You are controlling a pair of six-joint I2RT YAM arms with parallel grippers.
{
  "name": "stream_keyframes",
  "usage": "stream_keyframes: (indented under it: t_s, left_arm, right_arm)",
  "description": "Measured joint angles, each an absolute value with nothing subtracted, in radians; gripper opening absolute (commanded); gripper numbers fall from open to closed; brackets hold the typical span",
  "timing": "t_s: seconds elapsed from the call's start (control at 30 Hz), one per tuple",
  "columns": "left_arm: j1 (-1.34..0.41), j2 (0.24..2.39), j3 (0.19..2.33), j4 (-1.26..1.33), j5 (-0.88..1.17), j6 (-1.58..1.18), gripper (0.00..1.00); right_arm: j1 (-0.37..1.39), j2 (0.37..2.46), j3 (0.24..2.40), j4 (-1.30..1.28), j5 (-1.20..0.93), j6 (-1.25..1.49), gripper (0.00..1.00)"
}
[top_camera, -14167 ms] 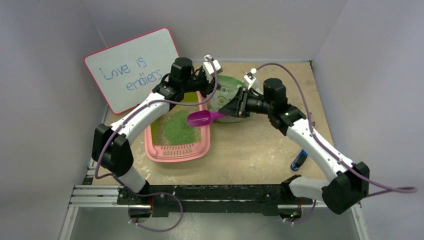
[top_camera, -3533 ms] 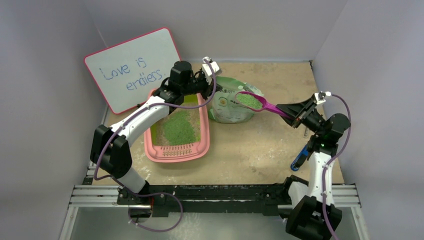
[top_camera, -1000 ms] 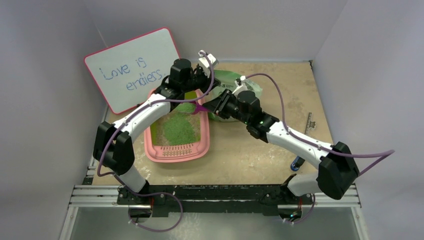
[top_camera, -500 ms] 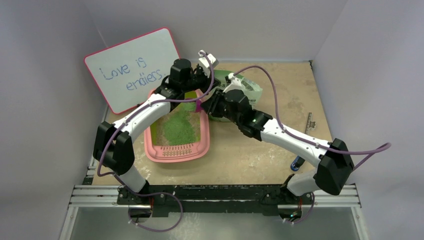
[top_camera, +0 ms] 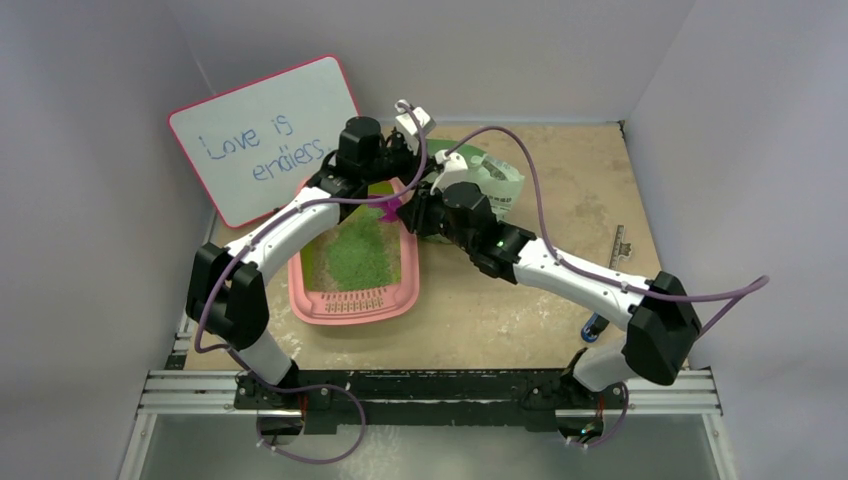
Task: Fill the litter box with clean litter
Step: Pour the cat litter into the litter box.
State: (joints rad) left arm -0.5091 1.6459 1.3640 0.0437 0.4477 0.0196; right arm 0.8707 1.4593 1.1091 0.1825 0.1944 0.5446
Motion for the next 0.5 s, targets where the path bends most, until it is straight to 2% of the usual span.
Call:
stream_keyframes:
  t_s: [0.5]
  left_arm:
    - [-0.506, 1.646, 1.364, 0.043, 0.460, 0.019, 0.00]
  right_arm:
    - [0.870, 1.397, 1.039, 0.205, 0.183, 0.516, 0.00]
